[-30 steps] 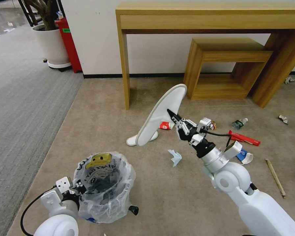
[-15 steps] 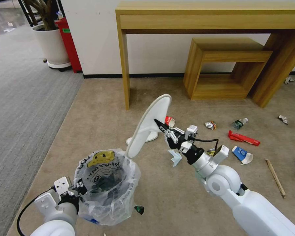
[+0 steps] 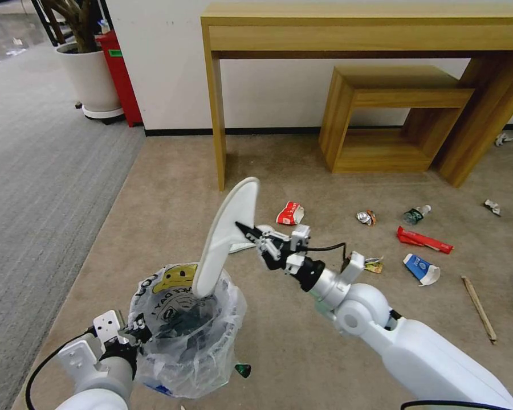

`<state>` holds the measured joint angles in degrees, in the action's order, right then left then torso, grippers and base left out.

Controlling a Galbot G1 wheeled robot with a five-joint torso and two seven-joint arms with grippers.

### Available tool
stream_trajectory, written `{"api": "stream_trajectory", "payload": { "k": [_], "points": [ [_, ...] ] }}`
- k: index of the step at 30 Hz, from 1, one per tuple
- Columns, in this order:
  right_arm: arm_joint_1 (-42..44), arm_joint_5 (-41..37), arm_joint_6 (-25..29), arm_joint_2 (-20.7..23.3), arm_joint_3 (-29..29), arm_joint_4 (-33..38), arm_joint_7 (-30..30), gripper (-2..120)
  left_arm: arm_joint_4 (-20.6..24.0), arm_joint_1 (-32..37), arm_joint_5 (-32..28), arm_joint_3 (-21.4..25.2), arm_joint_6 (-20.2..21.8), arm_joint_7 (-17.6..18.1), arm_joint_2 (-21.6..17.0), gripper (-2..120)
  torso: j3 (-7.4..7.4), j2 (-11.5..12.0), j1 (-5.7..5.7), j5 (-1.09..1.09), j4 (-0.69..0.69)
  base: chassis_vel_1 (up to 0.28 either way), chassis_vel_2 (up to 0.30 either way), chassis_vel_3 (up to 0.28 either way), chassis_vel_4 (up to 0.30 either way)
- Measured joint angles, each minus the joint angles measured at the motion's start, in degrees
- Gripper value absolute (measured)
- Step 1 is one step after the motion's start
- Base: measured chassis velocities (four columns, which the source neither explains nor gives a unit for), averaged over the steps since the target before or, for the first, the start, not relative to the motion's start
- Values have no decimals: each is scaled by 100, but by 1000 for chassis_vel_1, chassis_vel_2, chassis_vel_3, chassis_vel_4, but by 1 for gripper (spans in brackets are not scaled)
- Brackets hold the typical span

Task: Pick up the trash bin and place the garbage on the floor into it.

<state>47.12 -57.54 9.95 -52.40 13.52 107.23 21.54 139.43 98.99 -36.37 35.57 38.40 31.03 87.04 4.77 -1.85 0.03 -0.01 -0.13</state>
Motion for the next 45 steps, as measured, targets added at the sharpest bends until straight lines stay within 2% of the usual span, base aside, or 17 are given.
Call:
{"api": "stream_trajectory", "payload": {
  "k": [13, 25, 27, 28, 31, 33, 35, 36, 39, 40, 42, 44, 45],
  "points": [
    [-733, 147, 81, -166, 961, -469, 78, 0, -1, -45, 70, 47, -26, -39, 99, 1, 0, 0, 0, 0, 1, 0, 0, 0, 0],
    [-846, 503, 155, -91, 1215, -787, 147, 0, -65, -87, 95, 67, -61, -70, 82, 1, 0, 0, 0, 1, 0, 0, 0, 0, 0],
    [-847, 576, 154, -86, 1221, -820, 147, 7, -73, -91, 95, 68, -63, -73, 80, 1, 0, 0, 0, 0, 0, 0, 0, 0, 0],
    [-847, 576, 154, -86, 1221, -820, 147, 7, -73, -91, 95, 68, -63, -73, 80, 1, 0, 0, 0, 0, 0, 0, 0, 0, 0],
    [-838, 677, 151, -87, 1224, -860, 140, 25, -80, -103, 96, 76, -67, -76, 73, 1, 0, 0, 0, 1, 0, 0, 0, 0, 0],
    [-826, 694, 151, -90, 1224, -863, 136, 29, -83, -105, 96, 81, -70, -77, 72, 1, 0, 0, 0, 1, 0, 0, 0, 0, 0],
    [-800, 730, 150, -105, 1221, -877, 132, 41, -87, -107, 96, 86, -76, -77, 70, 1, 0, 0, 0, 1, 0, 0, 0, 0, 0],
    [-800, 730, 150, -105, 1221, -877, 132, 41, -87, -107, 96, 86, -76, -77, 70, 1, 0, 0, 0, 1, 0, 0, 0, 0, 0],
    [-753, 766, 155, -121, 1210, -900, 131, 54, -99, -121, 93, 105, -88, -80, 64, 1, 0, 0, 0, 1, 0, 0, 0, 0, 0],
    [-753, 766, 155, -121, 1210, -900, 131, 54, -99, -121, 93, 105, -88, -80, 64, 1, 0, 0, 0, 1, 0, 0, 0, 0, 0],
    [-712, 767, 166, -128, 1158, -894, 131, 65, -128, -133, 95, 114, -103, -82, 63, 1, 0, 0, 0, 1, 0, 0, 0, 0, 0],
    [-699, 766, 169, -130, 1132, -884, 129, 67, -134, -135, 97, 114, -108, -83, 63, 1, 0, 0, 0, 1, 0, 0, 0, 0, 0],
    [-657, 754, 171, -133, 1053, -850, 106, 74, -150, -143, 117, 114, -119, -89, 64, 1, 0, 0, 0, 1, 0, 0, 0, 0, 0]
  ]
}}
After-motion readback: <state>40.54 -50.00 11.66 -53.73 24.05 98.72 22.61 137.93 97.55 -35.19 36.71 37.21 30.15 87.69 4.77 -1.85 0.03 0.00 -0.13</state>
